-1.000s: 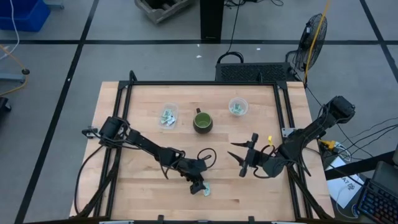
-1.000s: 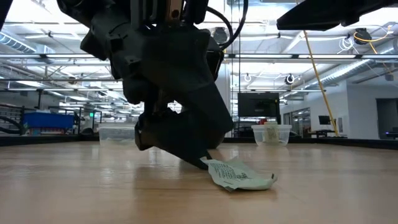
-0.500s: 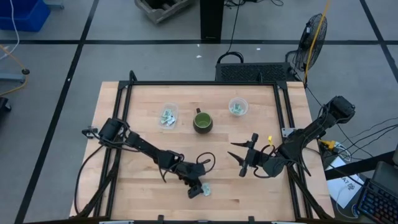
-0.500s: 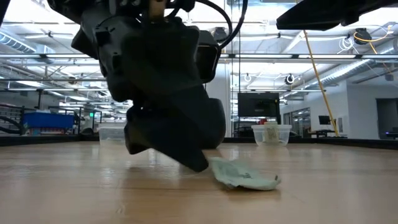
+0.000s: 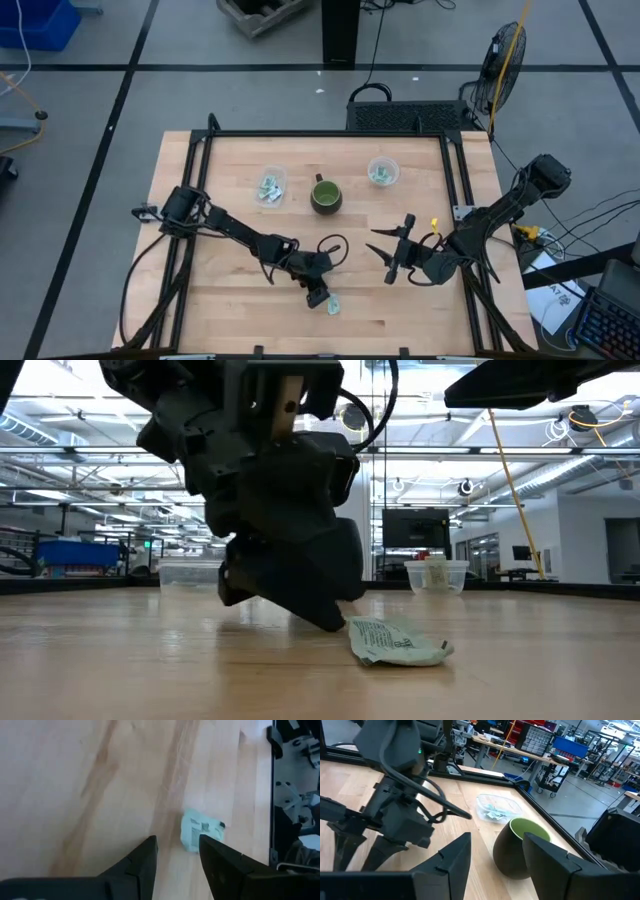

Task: Pick and place items into bin
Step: Put the green stevia packet into the left transparent bin

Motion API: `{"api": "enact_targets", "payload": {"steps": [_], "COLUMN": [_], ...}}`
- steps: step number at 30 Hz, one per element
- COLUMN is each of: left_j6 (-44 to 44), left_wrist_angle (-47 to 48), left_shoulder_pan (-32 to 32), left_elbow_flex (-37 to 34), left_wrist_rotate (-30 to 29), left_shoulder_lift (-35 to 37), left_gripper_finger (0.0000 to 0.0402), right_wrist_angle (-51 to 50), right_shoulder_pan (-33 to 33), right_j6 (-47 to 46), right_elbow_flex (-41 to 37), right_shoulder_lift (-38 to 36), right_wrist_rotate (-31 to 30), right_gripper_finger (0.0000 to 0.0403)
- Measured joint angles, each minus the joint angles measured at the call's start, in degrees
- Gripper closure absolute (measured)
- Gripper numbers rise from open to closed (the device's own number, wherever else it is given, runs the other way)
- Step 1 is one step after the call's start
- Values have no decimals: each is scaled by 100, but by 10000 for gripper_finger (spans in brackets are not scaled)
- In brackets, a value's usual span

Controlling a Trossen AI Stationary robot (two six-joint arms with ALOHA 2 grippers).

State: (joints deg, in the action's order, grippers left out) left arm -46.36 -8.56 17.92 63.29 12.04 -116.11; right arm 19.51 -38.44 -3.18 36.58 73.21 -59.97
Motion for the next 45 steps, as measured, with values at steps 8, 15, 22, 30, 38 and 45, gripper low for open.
{"api": "enact_targets", "payload": {"steps": [8,15,22,30,38,45], "left_j6": [-124,-136,-158,-66,1730,3545], "left_wrist_angle": [-577,-664,-665,-659,-829,-914], "left_shoulder_pan": [21,33,218,274,351,463], "left_elbow_flex": [30,15,14,9,-37,-26], "left_wrist_rotate": [221,570,733,557,256,-93], "left_shoulder_lift": [-320,-337,-349,-352,-237,-212], "left_gripper_finger": [247,247,247,249,274,275], "right_wrist_angle": [-10,-9,-9,-9,-13,-69], "right_shoulder_pan": [2,2,2,2,2,2], "right_j6": [0,-19,-63,-63,-65,-89], "right_elbow_flex": [0,0,0,0,0,0], "right_shoulder_lift": [0,0,0,0,0,-2], "right_wrist_rotate": [3,3,3,3,23,25], "right_gripper_finger": [232,232,232,232,232,232]}}
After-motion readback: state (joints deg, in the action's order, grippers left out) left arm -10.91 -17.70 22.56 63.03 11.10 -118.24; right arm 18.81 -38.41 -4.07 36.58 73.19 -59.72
